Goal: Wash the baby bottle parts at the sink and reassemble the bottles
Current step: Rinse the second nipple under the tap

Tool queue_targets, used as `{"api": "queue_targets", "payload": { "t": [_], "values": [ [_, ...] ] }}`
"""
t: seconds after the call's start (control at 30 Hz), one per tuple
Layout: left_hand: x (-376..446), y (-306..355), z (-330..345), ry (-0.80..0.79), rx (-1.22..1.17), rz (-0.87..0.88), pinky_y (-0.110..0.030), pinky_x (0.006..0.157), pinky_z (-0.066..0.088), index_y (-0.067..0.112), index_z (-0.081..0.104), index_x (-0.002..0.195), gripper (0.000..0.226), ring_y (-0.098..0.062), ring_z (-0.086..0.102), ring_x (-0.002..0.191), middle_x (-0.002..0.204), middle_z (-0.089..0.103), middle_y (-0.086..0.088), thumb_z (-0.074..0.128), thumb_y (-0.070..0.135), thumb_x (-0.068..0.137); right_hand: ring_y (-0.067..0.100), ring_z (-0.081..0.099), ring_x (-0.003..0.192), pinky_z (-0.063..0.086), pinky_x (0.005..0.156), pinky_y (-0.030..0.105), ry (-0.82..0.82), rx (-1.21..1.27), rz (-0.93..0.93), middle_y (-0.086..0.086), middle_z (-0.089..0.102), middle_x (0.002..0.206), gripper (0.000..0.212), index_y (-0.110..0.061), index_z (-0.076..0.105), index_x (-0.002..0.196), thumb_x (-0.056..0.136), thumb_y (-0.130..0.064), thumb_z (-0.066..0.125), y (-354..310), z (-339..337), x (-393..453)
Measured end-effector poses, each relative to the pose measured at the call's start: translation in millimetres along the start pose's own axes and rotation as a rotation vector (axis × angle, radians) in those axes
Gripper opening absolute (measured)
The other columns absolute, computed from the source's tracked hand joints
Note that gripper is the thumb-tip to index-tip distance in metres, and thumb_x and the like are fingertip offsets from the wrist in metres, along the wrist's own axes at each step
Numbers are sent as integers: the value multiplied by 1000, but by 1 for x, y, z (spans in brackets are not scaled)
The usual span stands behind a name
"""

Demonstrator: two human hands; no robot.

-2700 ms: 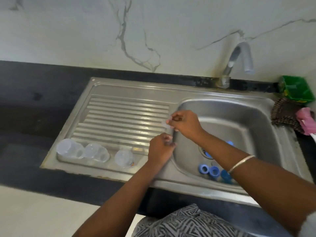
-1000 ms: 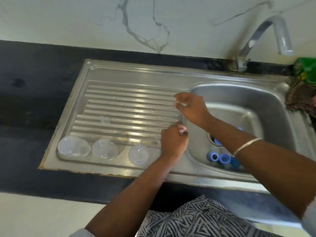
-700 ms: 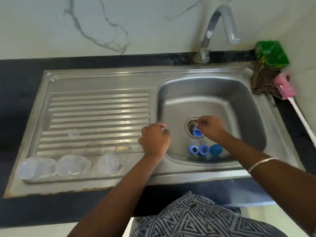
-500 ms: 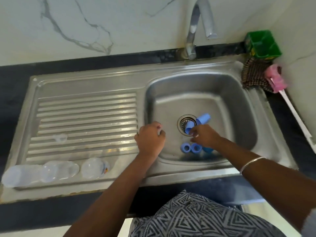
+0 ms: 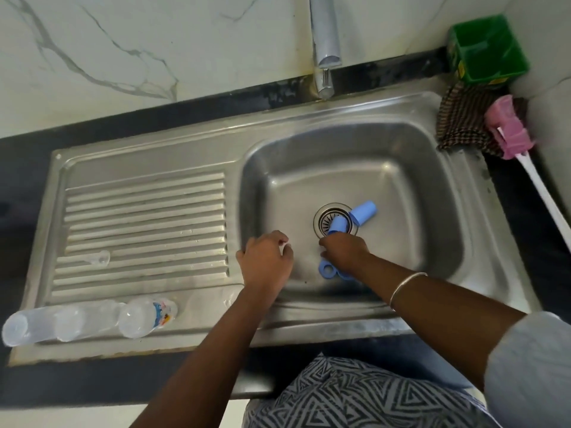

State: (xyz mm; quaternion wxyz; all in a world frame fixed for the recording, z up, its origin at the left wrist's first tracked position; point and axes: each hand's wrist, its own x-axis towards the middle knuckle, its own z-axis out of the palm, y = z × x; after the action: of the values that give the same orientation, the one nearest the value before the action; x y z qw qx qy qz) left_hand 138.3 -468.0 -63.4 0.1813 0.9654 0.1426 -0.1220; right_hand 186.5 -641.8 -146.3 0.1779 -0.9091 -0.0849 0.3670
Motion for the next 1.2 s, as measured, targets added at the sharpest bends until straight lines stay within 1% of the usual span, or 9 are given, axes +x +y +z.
{"api": "queue_targets", "payload": {
  "t": [0.2,0.3,0.5,0.57,0.73,0.9,1.0,1.1,1.2],
  "values": [
    [6,6,12,-59,122,17,-34,88,40,31,64,111,22,-17,64,97,95,72,7,50,36,94,19,57,84,30,58,25,5,116,19,2,64,93,21,-9,66,103,94,-16,49,6,4,5],
    [11,8,19,-170,-7,-56,-35,92,47,32,64,108,20,-19,66,96,99,73,7,50,35,95,20,60,90,41,67,24,84,144,-41,1,67,107,24,-20,67,113,97,-19,49,5,2,1],
    [24,17,35,-253,-402,-118,-28,66,50,31,67,106,22,-15,66,82,92,73,5,47,24,100,9,68,83,55,76,27,290,649,26,-4,73,92,13,-20,72,105,93,-21,67,-3,-11,-3],
    [32,26,39,-277,-567,-211,-29,70,53,21,67,102,19,-20,68,82,87,73,0,50,29,101,5,69,68,55,66,20,249,906,91,0,73,82,8,-14,73,97,91,-12,68,-5,-18,-6],
    [47,46,34,-506,-880,-612,-18,38,37,18,69,92,44,-10,59,42,63,71,1,47,55,99,16,71,62,55,54,22,127,1265,239,12,74,78,10,-10,71,87,93,-5,65,-1,-35,-16],
    [53,53,30,-577,-986,-640,-19,40,38,11,72,86,42,-11,60,48,69,72,-7,58,50,96,15,72,68,57,60,26,174,1106,152,5,75,79,6,-16,75,94,92,-13,69,3,-46,-18],
    [62,61,20,-593,-1085,-605,-18,46,48,9,70,99,20,-11,69,58,79,76,-8,64,28,95,13,71,87,57,80,25,294,854,-20,2,76,93,13,-13,77,102,90,-14,73,1,-59,-15],
    [74,69,13,-516,-1154,-505,-17,50,52,9,67,97,6,-9,69,58,70,74,-5,64,15,96,2,69,82,54,80,15,351,777,-95,-2,77,93,13,-16,79,101,89,-17,73,-4,-80,-12],
    [88,75,4,-377,-1238,-360,-16,56,55,11,65,94,4,-11,68,62,68,71,-4,68,13,93,6,70,78,57,80,28,455,814,-105,-1,77,94,14,-15,78,101,91,-14,69,-8,-110,-2]
  ]
}}
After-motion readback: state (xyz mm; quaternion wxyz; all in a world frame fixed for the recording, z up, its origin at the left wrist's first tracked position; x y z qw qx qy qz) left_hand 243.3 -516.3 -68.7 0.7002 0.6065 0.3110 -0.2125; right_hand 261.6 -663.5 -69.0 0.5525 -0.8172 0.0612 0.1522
